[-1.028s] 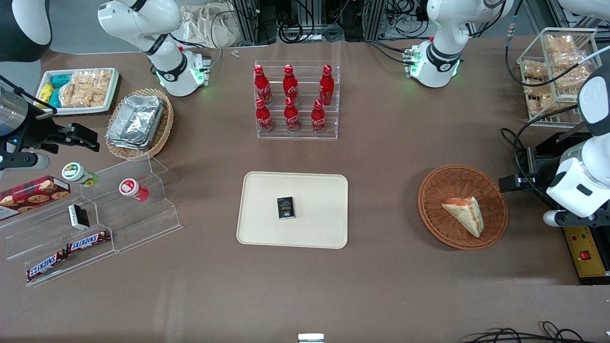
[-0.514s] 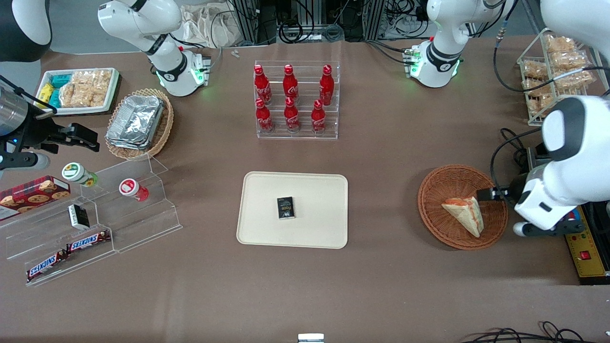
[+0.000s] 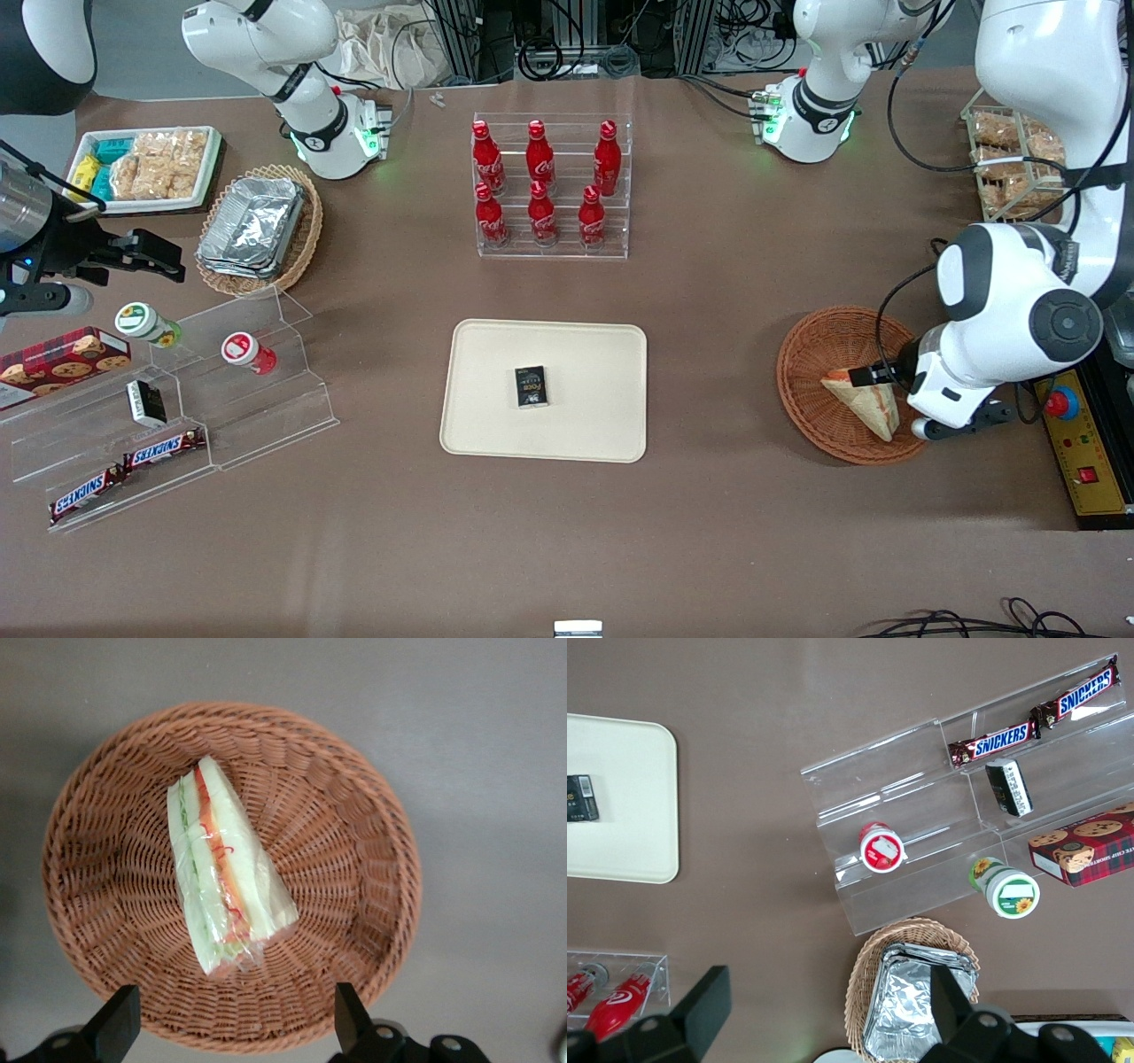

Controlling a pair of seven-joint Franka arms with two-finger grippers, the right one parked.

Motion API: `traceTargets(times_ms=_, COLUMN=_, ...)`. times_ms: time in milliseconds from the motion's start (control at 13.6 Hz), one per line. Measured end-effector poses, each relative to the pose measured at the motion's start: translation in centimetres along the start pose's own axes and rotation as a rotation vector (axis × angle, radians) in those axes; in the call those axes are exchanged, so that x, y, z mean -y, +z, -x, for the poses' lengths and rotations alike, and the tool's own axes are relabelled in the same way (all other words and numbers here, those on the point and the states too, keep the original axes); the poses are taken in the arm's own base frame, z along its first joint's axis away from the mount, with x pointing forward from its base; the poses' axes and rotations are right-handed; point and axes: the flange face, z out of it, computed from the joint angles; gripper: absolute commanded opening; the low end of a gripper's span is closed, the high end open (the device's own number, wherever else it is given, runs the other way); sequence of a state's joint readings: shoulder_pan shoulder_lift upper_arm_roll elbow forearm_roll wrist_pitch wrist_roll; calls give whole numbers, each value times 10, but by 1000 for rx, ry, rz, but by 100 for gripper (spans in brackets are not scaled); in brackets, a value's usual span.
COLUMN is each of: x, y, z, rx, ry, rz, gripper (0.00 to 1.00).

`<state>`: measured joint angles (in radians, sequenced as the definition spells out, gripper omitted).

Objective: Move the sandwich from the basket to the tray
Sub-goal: 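Lower the left gripper and close it on the sandwich's wrapped end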

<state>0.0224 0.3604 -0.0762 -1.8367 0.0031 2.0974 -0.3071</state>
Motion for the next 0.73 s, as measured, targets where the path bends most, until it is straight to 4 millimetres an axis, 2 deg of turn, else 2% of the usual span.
traceTargets(times_ms=147, x=8, y=19, z=2, rx=-28, ry=-41, rz=10, gripper=99)
traceTargets(times_ms=514, x=26, y=49, z=-2, rx=-54, ry=-145, rz=28, gripper=97)
traceTargets(times_ms=587, x=28, y=54, z=-5, rx=-65, ry=-173, rz=34, gripper=94)
traceTargets(times_ms=734, x=29, y=61, z=-8, rx=-80, ry=-222, rz=44, gripper=77)
